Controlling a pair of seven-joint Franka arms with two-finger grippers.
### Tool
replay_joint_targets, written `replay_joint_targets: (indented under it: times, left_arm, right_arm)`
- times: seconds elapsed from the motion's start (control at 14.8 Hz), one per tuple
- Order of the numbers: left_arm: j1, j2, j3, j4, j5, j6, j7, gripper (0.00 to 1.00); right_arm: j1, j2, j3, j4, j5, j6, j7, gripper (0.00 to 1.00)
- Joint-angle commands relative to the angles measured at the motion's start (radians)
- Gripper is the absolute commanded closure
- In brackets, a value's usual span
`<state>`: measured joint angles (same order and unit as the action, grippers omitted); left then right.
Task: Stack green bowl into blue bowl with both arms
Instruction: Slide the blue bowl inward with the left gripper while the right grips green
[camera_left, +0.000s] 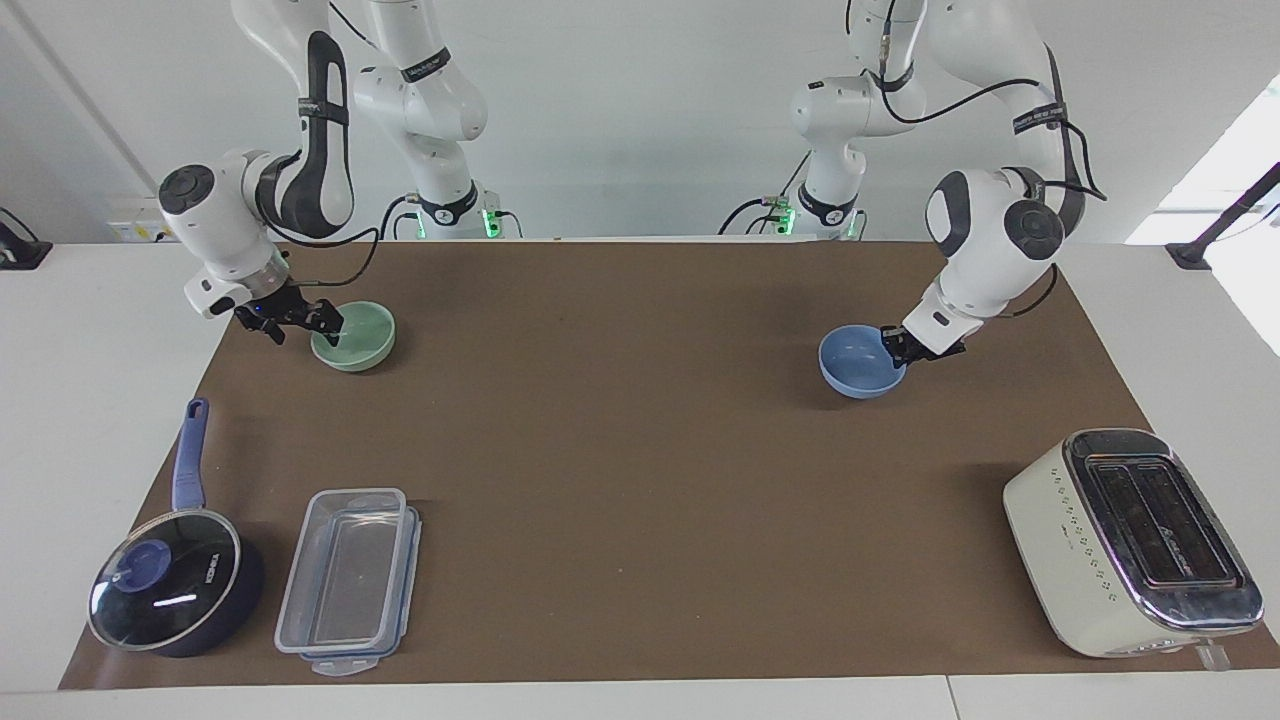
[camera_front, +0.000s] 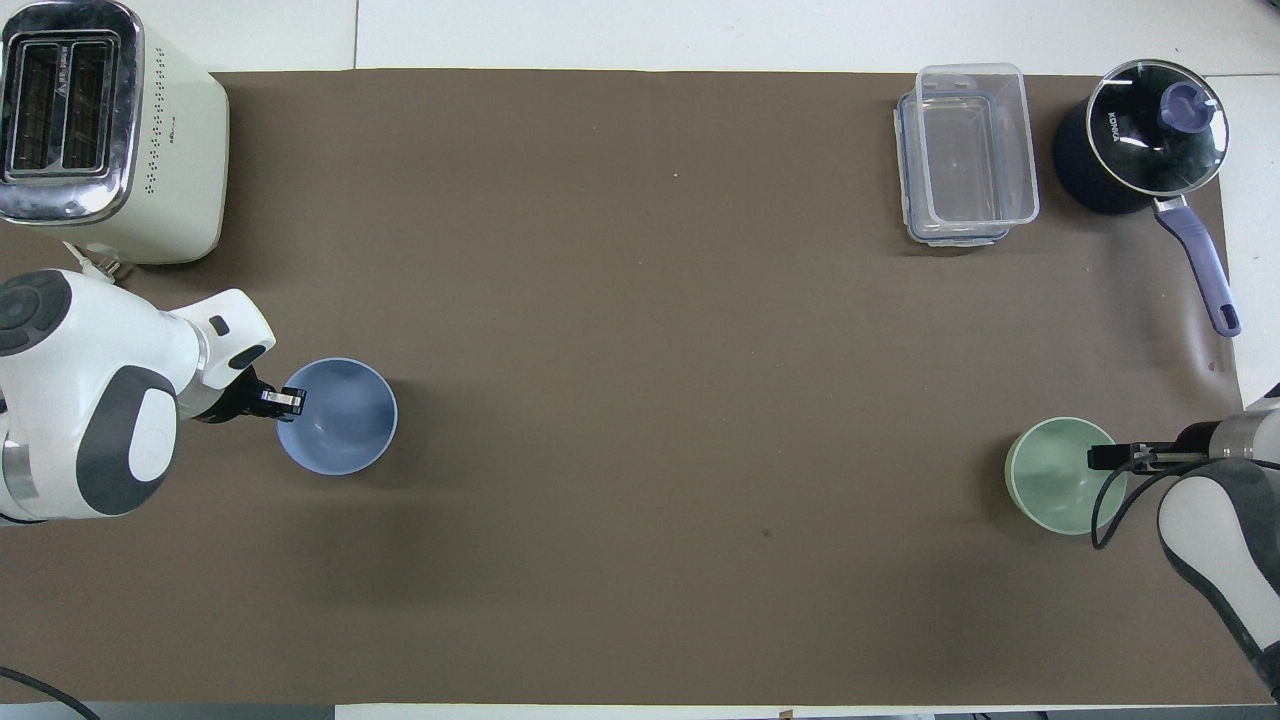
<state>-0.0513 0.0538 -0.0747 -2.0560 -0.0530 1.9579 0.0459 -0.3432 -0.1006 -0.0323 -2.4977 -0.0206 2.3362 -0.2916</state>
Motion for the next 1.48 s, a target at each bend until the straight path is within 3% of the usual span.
replay_joint_targets:
  times: [0.0, 0.27, 0.4, 0.88, 1.28, 1.35, 1.42]
  left_arm:
    - [-0.141, 0.106, 0.003, 0.233, -0.062, -0.137, -0.203, 1.00]
    - [-0.376, 0.101, 0.001, 0.146, -0.132, 0.013, -0.452, 1.00]
    - [-0.467, 0.103, 0.001, 0.074, -0.157, 0.099, -0.492, 1.00]
    - [-0.521, 0.152, -0.001, 0.042, -0.214, 0.170, -0.505, 1.00]
    - [-0.529, 0.167, -0.001, 0.036, -0.214, 0.199, -0.494, 1.00]
    - [-0.536, 0.167, -0.001, 0.034, -0.214, 0.199, -0.495, 0.70]
    - [-0.538, 0.166, -0.001, 0.034, -0.214, 0.194, -0.495, 0.08]
  right_arm:
    - [-0.014, -0.021, 0.009, -0.024, 0.021, 0.000, -0.031, 0.13]
    - [-0.010, -0.025, 0.011, -0.024, 0.022, -0.046, -0.049, 0.15]
    - [-0.010, -0.025, 0.011, -0.024, 0.057, -0.046, -0.081, 1.00]
    - [-0.011, -0.024, 0.009, -0.010, 0.082, -0.060, -0.153, 1.00]
    - [0.018, -0.040, 0.023, 0.129, 0.087, -0.204, -0.133, 1.00]
    - [0.041, -0.045, 0.023, 0.135, 0.105, -0.209, -0.115, 1.00]
    - [0.058, -0.053, 0.023, 0.138, 0.138, -0.213, -0.095, 1.00]
